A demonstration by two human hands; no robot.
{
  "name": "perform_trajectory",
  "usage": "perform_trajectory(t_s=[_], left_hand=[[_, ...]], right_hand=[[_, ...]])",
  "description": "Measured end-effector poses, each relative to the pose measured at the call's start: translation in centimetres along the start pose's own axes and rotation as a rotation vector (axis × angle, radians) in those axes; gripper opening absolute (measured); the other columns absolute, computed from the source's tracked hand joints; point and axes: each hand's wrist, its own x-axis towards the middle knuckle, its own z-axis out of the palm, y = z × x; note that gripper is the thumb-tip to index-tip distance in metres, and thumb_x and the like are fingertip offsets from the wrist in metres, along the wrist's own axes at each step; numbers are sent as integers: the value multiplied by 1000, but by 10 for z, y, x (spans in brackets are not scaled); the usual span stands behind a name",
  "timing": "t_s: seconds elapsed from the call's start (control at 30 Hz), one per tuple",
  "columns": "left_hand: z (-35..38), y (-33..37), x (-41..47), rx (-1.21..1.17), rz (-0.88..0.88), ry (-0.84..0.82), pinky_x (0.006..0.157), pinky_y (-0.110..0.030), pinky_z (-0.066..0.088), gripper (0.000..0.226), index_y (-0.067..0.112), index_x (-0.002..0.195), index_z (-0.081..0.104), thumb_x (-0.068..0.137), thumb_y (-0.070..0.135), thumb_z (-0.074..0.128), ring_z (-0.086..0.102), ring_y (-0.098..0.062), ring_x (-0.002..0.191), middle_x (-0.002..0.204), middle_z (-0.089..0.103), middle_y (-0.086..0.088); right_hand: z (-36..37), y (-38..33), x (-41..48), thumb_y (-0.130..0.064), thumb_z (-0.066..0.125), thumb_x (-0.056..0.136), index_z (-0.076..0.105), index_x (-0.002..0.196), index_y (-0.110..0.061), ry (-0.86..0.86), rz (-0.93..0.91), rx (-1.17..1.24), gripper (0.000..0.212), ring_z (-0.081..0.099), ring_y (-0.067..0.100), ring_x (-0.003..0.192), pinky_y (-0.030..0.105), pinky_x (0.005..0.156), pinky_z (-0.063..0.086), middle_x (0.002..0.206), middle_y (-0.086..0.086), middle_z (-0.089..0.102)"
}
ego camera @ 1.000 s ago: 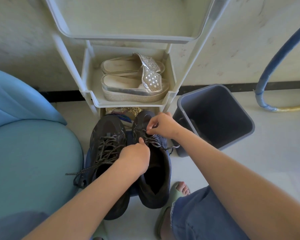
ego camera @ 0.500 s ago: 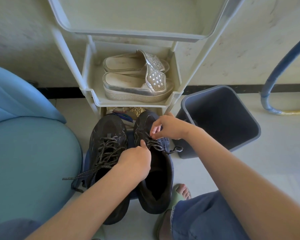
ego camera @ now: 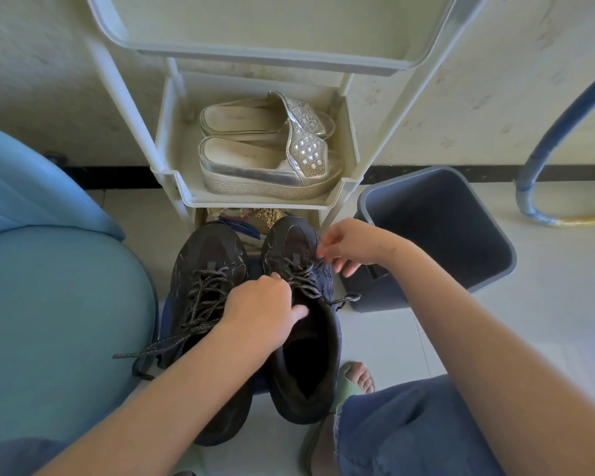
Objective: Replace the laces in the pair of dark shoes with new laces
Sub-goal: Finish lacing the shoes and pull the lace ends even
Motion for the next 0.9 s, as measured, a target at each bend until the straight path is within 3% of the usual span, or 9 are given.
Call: perform_trajectory(t_s=[0.13, 0.27, 0.33, 0.43, 0.63, 0.77, 0.9], left_hand=[[-3, -2, 3, -131, -34, -89, 78, -34, 44, 77, 3, 142, 31, 90, 56, 48, 56, -29, 112, 125, 55, -11], [-13, -17, 15, -379, -38, -183, 89, -34, 41, 72, 6, 135, 45, 90, 62, 41, 53, -27, 115, 131, 54, -13], [-14, -20, 18, -392, -54, -92, 86, -34, 42, 55, 10, 130, 51, 98, 51, 34, 55, -27, 108, 126, 58, -12], [-9, -20, 23, -327, -71, 129, 92, -38, 45, 34, 23, 131, 53, 101, 28, 39, 54, -26, 113, 125, 58, -7], [-2, -19, 34, -347, -16, 195, 85, -37, 48, 18, 29, 111, 57, 92, 27, 57, 56, -22, 101, 113, 55, -1], [-3, -17, 36, -312, 4, 232, 77, -33, 45, 11, 27, 101, 58, 92, 31, 58, 56, -23, 98, 107, 53, 0], [1, -9, 38, -257, -37, 259, 74, -35, 44, 18, 19, 109, 54, 98, 32, 47, 58, -28, 97, 112, 50, -4]], right_hand=[[2, 1, -4, -20, 57, 96, 65, 84, -7, -126, 67, 9, 20, 67, 16, 66, 28, 64, 59, 79, 6, 68], [5, -4, -6, -18, 61, 93, 64, 85, -6, -131, 59, 65, 15, 67, 19, 70, 30, 63, 60, 79, 6, 67], [7, -5, -7, -16, 63, 92, 63, 86, -5, -110, 42, 66, 12, 67, 20, 73, 30, 63, 59, 79, 7, 66], [10, -7, -7, -4, 63, 89, 64, 97, -4, -71, -34, 18, 8, 65, 20, 76, 31, 73, 59, 90, 15, 69], [15, -11, -6, 0, 63, 87, 67, 113, -12, -33, -129, -31, 29, 61, 18, 74, 27, 74, 57, 74, 2, 62], [17, -10, -5, -6, 66, 86, 68, 95, -11, -11, -147, -88, 11, 66, 22, 77, 29, 77, 57, 93, 15, 71], [20, -8, -2, -10, 67, 86, 67, 93, -9, 20, -132, -94, 7, 70, 27, 81, 31, 77, 59, 93, 16, 71]])
